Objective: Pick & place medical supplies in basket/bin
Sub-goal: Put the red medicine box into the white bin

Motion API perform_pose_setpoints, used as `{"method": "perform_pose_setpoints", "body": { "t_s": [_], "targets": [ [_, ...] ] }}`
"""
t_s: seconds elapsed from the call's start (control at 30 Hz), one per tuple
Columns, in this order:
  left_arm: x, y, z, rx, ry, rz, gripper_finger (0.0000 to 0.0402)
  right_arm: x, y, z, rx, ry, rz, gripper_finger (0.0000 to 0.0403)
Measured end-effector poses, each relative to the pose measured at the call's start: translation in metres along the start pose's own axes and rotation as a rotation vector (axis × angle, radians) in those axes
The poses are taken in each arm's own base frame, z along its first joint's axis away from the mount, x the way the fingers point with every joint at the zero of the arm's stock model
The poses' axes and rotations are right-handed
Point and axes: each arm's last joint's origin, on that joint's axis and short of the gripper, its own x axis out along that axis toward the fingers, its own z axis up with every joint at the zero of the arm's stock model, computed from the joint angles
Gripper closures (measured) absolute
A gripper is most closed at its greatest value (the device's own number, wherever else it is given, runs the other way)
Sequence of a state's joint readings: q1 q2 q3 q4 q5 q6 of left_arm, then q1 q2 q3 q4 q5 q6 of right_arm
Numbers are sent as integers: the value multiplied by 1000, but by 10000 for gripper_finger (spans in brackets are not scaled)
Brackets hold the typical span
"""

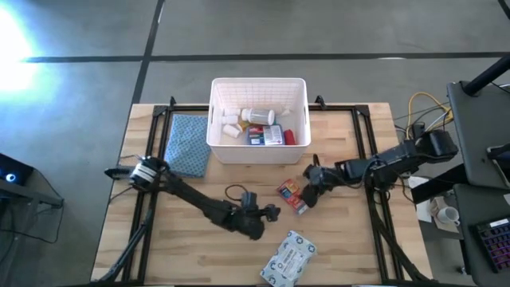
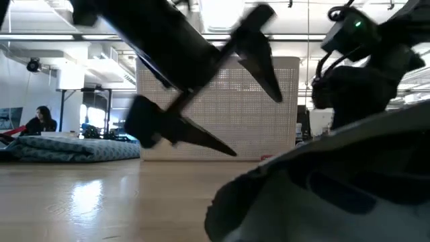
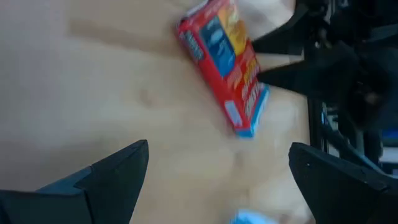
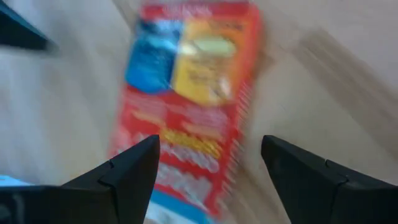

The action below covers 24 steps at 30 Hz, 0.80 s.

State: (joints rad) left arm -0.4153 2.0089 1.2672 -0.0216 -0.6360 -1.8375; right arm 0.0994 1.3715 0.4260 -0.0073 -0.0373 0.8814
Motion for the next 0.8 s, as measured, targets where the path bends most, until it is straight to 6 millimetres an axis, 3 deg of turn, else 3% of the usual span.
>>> {"method": "perform_pose_setpoints", "body": {
  "t_s": [0.13,0.27,0.8],
  "targets": [
    [25,-7,7,9,-30,-33,38,10,-8,9,116,7,84,129],
    [36,-17,12,52,-45,-54,38,15,-12,12,119,48,129,129],
    [46,0,23,66,-66,-8,38,20,-3,13,63,113,319,156]
  ]
}}
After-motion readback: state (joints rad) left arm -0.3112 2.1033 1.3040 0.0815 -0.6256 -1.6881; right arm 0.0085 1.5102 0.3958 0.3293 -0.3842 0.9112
